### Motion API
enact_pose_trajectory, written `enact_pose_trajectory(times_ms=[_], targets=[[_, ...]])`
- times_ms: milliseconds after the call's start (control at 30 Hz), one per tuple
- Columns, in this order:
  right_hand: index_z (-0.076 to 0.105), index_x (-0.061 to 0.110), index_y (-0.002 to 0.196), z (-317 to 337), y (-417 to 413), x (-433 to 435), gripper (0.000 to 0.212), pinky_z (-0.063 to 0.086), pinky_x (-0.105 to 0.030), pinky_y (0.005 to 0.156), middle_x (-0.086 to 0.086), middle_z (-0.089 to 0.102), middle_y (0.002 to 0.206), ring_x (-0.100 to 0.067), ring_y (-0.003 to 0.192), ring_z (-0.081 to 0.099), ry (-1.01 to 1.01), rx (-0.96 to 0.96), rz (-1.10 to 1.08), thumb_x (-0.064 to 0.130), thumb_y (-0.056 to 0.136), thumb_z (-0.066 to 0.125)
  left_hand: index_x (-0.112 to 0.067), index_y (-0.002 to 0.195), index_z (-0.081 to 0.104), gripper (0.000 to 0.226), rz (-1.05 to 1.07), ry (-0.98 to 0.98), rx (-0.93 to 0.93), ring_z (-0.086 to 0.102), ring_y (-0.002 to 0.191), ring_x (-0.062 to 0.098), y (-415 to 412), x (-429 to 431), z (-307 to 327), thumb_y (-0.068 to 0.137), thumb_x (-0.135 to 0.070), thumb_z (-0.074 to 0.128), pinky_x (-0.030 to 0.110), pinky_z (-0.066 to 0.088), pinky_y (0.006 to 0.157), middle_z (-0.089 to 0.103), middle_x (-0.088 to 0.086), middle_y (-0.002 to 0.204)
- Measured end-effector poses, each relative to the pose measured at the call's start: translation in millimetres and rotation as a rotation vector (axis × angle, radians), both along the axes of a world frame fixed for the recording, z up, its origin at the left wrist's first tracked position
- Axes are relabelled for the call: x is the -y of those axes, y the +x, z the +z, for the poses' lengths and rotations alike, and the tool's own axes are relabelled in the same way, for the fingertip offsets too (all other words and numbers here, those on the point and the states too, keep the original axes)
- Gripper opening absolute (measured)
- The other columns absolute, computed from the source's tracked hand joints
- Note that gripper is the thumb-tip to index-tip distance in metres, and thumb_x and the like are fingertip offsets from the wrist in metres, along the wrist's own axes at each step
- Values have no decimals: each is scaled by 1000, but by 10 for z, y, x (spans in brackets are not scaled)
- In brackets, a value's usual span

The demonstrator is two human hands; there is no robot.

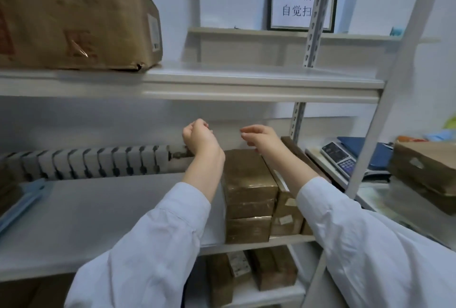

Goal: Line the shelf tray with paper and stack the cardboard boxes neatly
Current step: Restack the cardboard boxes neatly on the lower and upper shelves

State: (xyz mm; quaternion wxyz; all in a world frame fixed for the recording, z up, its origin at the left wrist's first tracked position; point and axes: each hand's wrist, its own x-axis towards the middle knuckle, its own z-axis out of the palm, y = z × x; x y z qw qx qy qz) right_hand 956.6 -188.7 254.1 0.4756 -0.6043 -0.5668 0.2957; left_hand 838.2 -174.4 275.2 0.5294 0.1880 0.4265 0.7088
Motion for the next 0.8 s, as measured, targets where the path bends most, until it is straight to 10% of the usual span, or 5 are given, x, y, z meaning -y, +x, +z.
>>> enact_pose_trajectory(times_ms=[267,367,500,600,800], targets=[[33,11,145,-776,378,-303,67,40,-44,107,-12,41,146,-31,131,44,-295,1,-247,35,89,60,-10,93,48,3,-137,-218,-131,46,69,19,256,-184,-706,91,-10,50,28,36,62,46,5,84],[29,9,146,-953,437,-357,71,38,-46,108,-14,40,147,-33,134,39,-391,18,-291,39,88,59,-11,139,35,53,-287,-364,-194,46,118,30,274,-142,-974,91,-22,56,36,39,90,47,11,125],[36,11,143,-1058,453,-408,64,43,-37,99,-11,47,141,-31,126,48,-482,-31,-295,39,90,58,-10,141,37,56,-524,-462,-281,51,107,29,319,-79,-1152,93,-36,53,37,39,91,49,12,118],[35,12,143,-1066,457,-420,62,41,-39,97,-11,45,142,-32,126,46,-515,-95,-291,38,91,57,-6,140,38,59,-665,-501,-344,38,133,31,342,-14,-1205,96,-44,44,39,28,107,55,11,112],[29,7,145,-999,485,-339,61,36,-38,102,-12,38,148,-31,133,38,-384,-171,-285,25,93,57,-16,147,29,92,-689,-500,-363,33,136,37,267,-82,-1240,78,-74,46,53,17,112,39,14,148]])
